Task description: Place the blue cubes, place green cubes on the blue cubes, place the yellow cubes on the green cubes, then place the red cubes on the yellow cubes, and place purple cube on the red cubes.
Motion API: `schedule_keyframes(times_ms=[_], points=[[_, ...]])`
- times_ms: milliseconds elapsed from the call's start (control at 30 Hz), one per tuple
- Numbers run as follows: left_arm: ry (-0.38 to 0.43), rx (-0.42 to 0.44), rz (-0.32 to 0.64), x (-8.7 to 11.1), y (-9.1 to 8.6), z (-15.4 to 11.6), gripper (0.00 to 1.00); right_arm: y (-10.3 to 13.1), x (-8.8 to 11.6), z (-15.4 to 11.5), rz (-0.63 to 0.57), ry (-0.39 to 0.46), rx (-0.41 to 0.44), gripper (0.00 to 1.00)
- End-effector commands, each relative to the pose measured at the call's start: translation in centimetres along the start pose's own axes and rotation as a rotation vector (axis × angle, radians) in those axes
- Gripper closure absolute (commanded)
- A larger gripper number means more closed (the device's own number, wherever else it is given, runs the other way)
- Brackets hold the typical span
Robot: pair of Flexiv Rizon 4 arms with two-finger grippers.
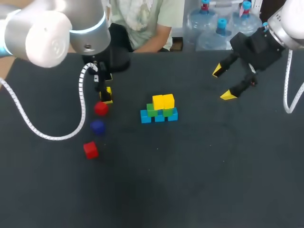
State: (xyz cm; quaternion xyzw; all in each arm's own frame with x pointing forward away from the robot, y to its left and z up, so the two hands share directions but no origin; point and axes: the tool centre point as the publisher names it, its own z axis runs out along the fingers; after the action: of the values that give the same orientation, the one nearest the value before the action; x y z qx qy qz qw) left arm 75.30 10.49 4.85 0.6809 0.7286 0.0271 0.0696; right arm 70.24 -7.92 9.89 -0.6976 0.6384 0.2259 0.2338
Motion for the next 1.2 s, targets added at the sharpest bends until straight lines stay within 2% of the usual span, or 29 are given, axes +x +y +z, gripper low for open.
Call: schedule_keyframes(times_ms=[33,400,800,1200], points=[[0.01,0.048,0.002,-0.2,0.9,0.7,0.0,0.0,0.0,0.0,-0.001,-0.001,0.0,0.0],[0.023,0.091,-0.03,1.2,1.2,1.9,0.0,0.0,0.0,0.0,-0.001,-0.001,0.0,0.0],[0.026,0.105,-0.014,0.6,2.3,2.9,0.0,0.0,0.0,0.0,-0.001,-0.001,0.0,0.0],[0.038,0.11,-0.027,1.1,2.0,3.2,0.0,0.0,0.0,0.0,-0.001,-0.001,0.0,0.0]])
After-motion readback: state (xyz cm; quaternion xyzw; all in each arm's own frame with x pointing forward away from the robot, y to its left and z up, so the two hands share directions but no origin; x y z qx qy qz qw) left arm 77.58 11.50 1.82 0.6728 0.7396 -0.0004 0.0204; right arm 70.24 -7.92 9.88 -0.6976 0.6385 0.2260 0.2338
